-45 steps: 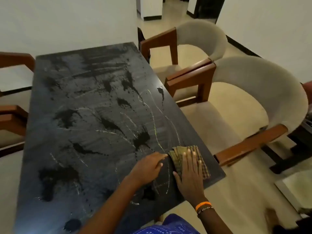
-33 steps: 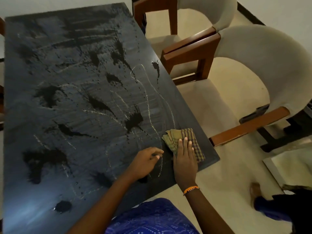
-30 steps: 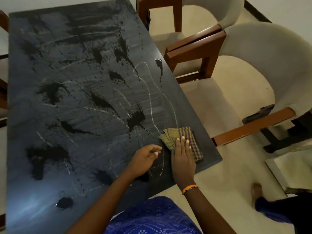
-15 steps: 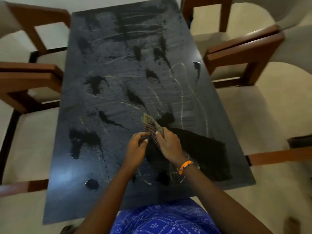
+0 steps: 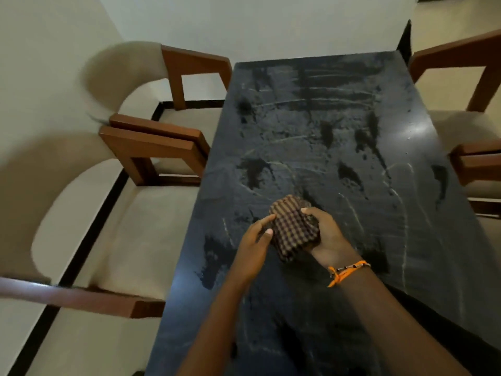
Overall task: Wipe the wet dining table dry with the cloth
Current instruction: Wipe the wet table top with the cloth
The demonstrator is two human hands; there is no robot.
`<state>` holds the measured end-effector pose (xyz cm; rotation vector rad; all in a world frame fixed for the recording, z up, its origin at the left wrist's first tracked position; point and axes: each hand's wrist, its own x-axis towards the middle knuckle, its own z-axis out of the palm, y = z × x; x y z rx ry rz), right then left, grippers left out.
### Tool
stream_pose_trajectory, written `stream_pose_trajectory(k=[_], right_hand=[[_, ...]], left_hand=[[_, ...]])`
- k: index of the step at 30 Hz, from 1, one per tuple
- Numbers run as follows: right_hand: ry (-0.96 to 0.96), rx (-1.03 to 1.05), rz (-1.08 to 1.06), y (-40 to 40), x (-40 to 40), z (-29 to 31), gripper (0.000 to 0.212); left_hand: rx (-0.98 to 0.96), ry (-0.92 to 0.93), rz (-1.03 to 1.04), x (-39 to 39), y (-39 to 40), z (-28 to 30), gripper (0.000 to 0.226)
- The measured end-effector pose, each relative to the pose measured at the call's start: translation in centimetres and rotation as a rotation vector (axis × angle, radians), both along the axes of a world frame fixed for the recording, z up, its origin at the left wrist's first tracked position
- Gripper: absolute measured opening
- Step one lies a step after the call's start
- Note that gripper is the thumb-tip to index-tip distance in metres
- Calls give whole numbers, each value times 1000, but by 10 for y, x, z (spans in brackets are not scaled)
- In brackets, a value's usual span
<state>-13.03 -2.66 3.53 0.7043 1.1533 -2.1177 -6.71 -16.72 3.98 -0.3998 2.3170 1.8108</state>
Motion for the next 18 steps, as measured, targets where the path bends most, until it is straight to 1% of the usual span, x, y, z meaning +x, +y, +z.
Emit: stream_pose_trajectory(k=[3,4,6,9,11,13,14,16,17,18], right_hand=[[156,302,75,-38,-54,14,23],[236,405,78,-51,-73,19,22],[463,591,100,-77,-108,31,18],[750,939,273,-124,-154,40,38],[888,1094,425,-156,-177,27,41],[952,1235,609,-187,-195,-1,37],[940,1298,742,-200,-199,-19,41],[897,1433,967,-220,-198,-55,65],[915,1520,990,-230,-196,-72,74],[962,1599,964,-238,-194,-85,79]], left_hand=[[-45,-32,-81,-39,-46,1,34],[-72,-30,-93,-52,-59,1,33],[-170,-1,-96,-74,-83,-1,32],[-385,64,-51,-103,-124,-14,29],[-512,29,-49,-118,-148,-24,32],[-587,-43,-58,-131,-171,-37,38],[-611,-75,-67,-136,-181,-43,41],[-634,-105,-91,-144,-197,-52,44],[-633,-109,-89,-148,-203,-55,45],[-631,-106,-82,-153,-208,-59,46]])
